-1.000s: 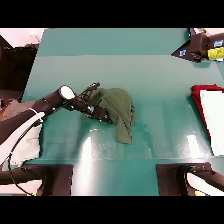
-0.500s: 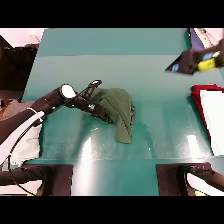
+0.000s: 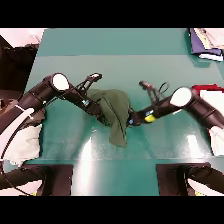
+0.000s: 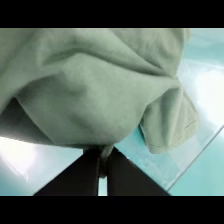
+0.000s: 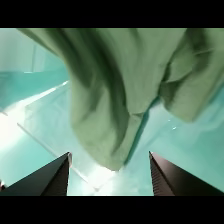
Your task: Fold the shirts.
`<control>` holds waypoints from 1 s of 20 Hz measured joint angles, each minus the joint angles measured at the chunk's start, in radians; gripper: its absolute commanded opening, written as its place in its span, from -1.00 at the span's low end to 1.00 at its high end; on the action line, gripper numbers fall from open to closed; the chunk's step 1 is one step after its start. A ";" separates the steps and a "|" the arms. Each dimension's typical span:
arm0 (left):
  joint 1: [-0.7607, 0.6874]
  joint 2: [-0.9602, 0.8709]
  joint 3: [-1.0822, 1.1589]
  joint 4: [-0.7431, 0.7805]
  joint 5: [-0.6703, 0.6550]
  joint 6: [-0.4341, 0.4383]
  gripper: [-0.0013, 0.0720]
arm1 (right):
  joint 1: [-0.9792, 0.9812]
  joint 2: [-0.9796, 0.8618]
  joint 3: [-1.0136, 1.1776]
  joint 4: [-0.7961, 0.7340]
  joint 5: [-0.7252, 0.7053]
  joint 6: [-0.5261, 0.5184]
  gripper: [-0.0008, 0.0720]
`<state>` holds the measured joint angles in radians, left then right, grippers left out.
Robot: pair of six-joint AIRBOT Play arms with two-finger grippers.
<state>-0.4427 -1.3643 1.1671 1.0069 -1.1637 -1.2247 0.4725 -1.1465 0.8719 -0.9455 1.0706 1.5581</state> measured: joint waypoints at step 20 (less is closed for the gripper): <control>0.154 0.099 0.170 0.013 -0.206 -0.047 -0.88 | -0.053 0.065 -0.032 -0.053 -0.142 -0.024 -0.93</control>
<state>-0.2890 -1.2655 1.3373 1.0195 -1.3693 -1.2720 0.4198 -1.0813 0.8398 -0.9985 0.9291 1.5337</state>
